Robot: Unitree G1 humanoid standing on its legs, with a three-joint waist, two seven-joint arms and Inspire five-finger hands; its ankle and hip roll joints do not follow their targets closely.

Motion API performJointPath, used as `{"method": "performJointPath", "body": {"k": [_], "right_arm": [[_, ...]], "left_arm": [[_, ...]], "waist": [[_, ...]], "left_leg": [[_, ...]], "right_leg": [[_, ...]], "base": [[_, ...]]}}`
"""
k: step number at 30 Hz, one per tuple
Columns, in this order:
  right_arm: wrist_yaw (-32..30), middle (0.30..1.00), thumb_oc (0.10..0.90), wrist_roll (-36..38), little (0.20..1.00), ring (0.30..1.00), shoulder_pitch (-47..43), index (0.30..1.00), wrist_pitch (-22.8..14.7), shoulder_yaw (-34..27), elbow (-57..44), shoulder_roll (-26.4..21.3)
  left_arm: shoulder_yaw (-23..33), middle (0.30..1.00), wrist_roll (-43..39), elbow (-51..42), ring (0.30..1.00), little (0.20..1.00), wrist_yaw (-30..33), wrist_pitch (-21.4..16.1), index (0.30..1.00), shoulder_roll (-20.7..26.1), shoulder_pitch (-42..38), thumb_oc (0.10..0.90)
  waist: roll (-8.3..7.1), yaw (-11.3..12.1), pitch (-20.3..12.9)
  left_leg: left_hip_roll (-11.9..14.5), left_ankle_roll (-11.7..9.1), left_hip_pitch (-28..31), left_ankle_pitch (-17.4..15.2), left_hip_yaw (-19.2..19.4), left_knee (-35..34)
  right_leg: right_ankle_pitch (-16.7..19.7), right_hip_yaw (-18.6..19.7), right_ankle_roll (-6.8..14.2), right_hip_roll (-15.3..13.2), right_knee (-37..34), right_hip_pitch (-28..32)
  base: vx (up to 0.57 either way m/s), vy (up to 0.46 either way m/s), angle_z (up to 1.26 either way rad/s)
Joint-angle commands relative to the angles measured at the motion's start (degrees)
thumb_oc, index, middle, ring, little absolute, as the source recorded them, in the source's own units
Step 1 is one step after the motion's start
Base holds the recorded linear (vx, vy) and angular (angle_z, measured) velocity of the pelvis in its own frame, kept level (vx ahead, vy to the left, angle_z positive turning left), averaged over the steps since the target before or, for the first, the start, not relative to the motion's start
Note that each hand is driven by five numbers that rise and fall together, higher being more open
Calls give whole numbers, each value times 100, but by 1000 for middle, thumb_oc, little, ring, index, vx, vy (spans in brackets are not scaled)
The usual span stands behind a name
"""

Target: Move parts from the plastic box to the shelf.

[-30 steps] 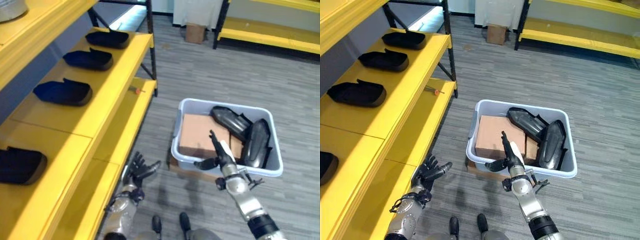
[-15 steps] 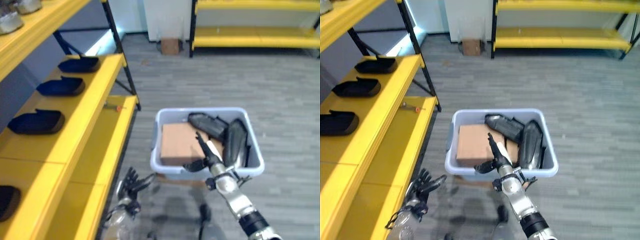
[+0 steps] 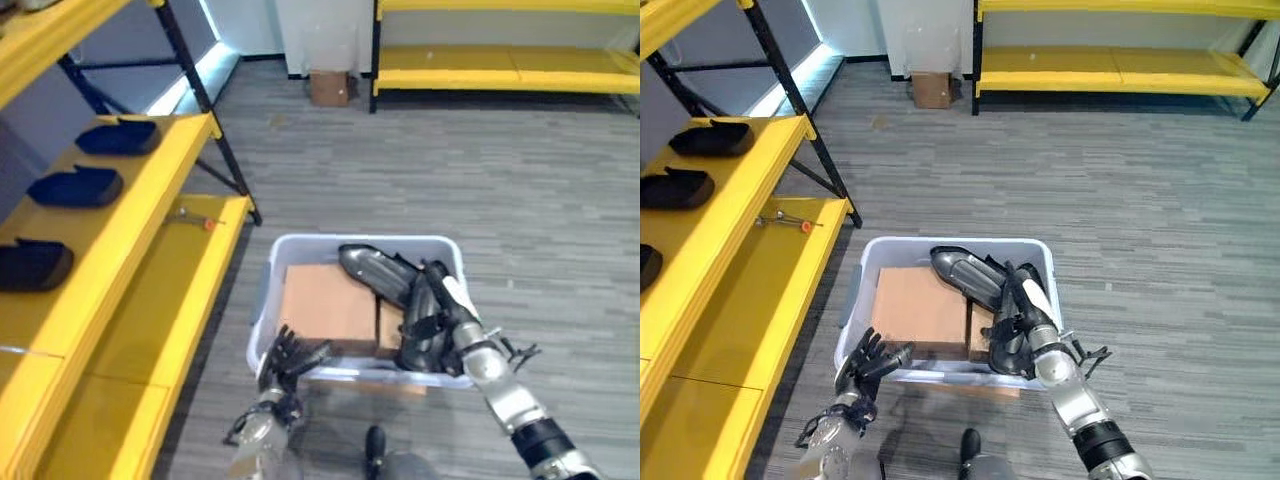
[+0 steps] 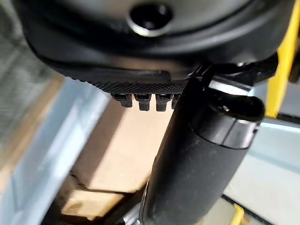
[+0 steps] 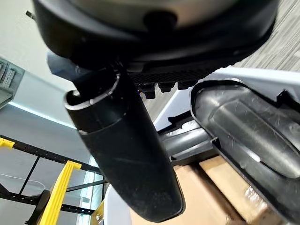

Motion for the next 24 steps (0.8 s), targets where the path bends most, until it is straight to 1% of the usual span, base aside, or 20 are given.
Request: {"method": "performJointPath", "body": {"k": [1,2,3,4,6,7,9,10,12,13,14,16,18,19,20,24], "right_arm": [[-330,1000,900,-178,1000,1000,-357,1000,-452,-325,-657,-195],[-281,1000,900,-195,1000,1000,-293,1000,-457,-384,-702,-170],[-230,1000,900,-200,1000,1000,-257,1000,-459,-367,-680,-148],[-223,1000,900,-228,1000,1000,-230,1000,-464,-387,-665,-149],[-226,1000,900,-233,1000,1000,-72,1000,-479,-558,-740,-38],[-251,1000,900,-279,1000,1000,-85,1000,-463,-640,-764,32],[-321,1000,900,-287,1000,1000,-151,1000,-451,-686,-750,106],[-358,1000,900,-290,1000,1000,-175,1000,-452,-735,-735,147],[-377,1000,900,-288,1000,1000,-214,1000,-447,-734,-718,174],[-415,1000,900,-288,1000,1000,-293,1000,-434,-728,-693,219],[-471,1000,900,-326,1000,1000,-363,1000,-437,-748,-686,256],[-526,1000,900,-354,1000,1000,-433,1000,-441,-791,-639,274],[-581,1000,900,-376,1000,1000,-455,1000,-441,-851,-657,275],[-581,1000,900,-377,1000,1000,-457,1000,-441,-852,-657,276],[-635,1000,900,-385,1000,1000,-502,1000,-437,-895,-620,276],[-704,1000,900,-418,1000,1000,-569,1000,-425,-975,-601,223]], "left_arm": [[37,1000,33,-750,1000,1000,-119,-408,1000,97,-173,900],[114,1000,10,-793,1000,1000,-132,-401,1000,100,-101,900],[156,1000,43,-743,1000,1000,-124,-383,1000,86,-56,900],[193,1000,34,-745,1000,1000,-118,-391,1000,117,-24,900],[62,1000,-1,-766,1000,1000,-118,-405,1000,187,71,900],[14,1000,36,-780,1000,1000,-117,-409,1000,286,43,900],[-45,1000,48,-782,1000,1000,-98,-421,1000,376,-5,900],[-82,1000,42,-782,1000,1000,-87,-428,1000,415,-28,900],[-88,1000,42,-763,1000,1000,-84,-438,1000,444,-43,900],[-110,1000,50,-729,1000,1000,-51,-452,1000,494,-96,900],[-113,1000,26,-677,1000,1000,-23,-461,1000,548,-168,900],[-148,1000,6,-667,1000,1000,22,-471,1000,606,-242,900],[-209,1000,-20,-665,1000,1000,56,-478,1000,647,-299,900],[-209,1000,-20,-664,1000,1000,56,-478,1000,648,-301,900],[-261,1000,-33,-624,1000,1000,88,-488,1000,666,-367,900],[-349,1000,-43,-587,1000,1000,101,-486,1000,678,-423,900]], "waist": [[156,109,-57],[221,127,-149],[313,156,-247],[332,205,-281],[335,183,-344],[361,165,-358],[374,175,-326],[362,174,-297],[354,178,-271],[337,182,-215],[298,193,-146],[238,193,-95],[176,193,4],[175,193,8],[129,184,95],[86,178,204]], "left_leg": [[226,278,82,10,-14,-436],[299,227,271,125,-26,-468],[252,186,394,86,-66,-453],[273,151,360,109,-61,-380],[176,88,330,101,39,-296],[85,45,374,90,40,-291],[17,9,368,86,85,-226],[-10,-44,354,92,115,-176],[-9,-60,357,89,116,-157],[-35,-103,357,96,113,-105],[-22,-144,391,42,128,-67],[-31,-181,325,67,123,-4],[-19,-258,321,13,106,99],[-18,-258,319,10,103,106],[-6,-303,307,-6,77,158],[17,-359,276,-29,55,226]], "right_leg": [[560,390,779,-474,12,728],[590,458,760,-443,16,698],[497,539,720,-441,-30,717],[507,580,705,-466,-77,704],[544,533,698,-580,-136,658],[510,486,677,-737,-187,654],[506,497,688,-841,-197,555],[514,464,696,-910,-218,540],[516,444,707,-940,-226,538],[525,422,714,-991,-253,524],[505,416,714,-1019,-299,529],[528,418,713,-1058,-293,447],[525,408,713,-1077,-295,470],[524,406,713,-1077,-295,473],[530,393,720,-1093,-284,472],[540,413,721,-1092,-254,455]], "base": [[152,125,1],[180,214,-9],[137,213,-64],[107,234,-108],[71,263,-115],[73,313,-43],[28,263,-6],[0,163,-23],[-4,81,-15],[-7,85,11],[-15,108,11],[-29,53,-7],[-13,3,-3],[0,0,0],[-17,-3,-6],[-4,-1,-1]]}}
